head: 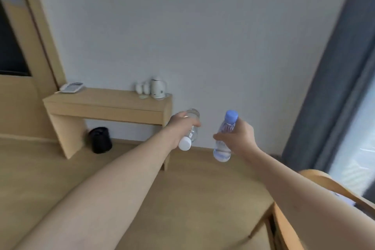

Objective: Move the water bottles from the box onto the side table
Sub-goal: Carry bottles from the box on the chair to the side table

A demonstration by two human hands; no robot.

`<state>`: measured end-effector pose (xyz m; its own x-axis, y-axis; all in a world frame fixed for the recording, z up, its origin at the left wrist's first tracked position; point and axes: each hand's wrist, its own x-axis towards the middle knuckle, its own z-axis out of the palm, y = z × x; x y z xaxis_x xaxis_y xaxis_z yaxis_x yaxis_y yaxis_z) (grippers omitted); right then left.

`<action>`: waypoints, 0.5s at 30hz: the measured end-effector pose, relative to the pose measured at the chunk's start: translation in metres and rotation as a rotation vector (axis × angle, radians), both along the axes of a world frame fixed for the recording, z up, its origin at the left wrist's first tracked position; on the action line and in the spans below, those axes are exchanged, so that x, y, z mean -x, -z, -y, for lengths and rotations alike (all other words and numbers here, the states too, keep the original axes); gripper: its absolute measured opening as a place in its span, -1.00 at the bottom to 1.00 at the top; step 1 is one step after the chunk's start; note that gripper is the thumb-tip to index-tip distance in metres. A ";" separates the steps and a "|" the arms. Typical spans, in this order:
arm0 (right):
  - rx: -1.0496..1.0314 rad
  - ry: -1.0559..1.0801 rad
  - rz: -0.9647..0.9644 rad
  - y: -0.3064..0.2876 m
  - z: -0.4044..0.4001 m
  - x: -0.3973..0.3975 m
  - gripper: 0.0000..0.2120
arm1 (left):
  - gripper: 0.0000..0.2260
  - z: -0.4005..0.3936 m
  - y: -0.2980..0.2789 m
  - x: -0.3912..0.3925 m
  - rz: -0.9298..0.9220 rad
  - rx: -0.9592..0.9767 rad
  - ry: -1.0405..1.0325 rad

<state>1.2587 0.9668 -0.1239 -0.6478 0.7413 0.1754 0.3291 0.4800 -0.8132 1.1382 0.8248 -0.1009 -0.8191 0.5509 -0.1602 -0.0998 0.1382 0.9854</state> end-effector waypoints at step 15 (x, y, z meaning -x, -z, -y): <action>0.051 -0.480 -0.018 0.003 0.047 0.397 -0.67 | -0.51 0.088 -0.009 0.305 0.062 0.035 -0.501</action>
<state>0.8619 0.9199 -0.1269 -0.9162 0.3668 0.1614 0.0652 0.5338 -0.8431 0.8336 0.7368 -0.0921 -0.9699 0.0863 -0.2277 -0.2199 0.0909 0.9713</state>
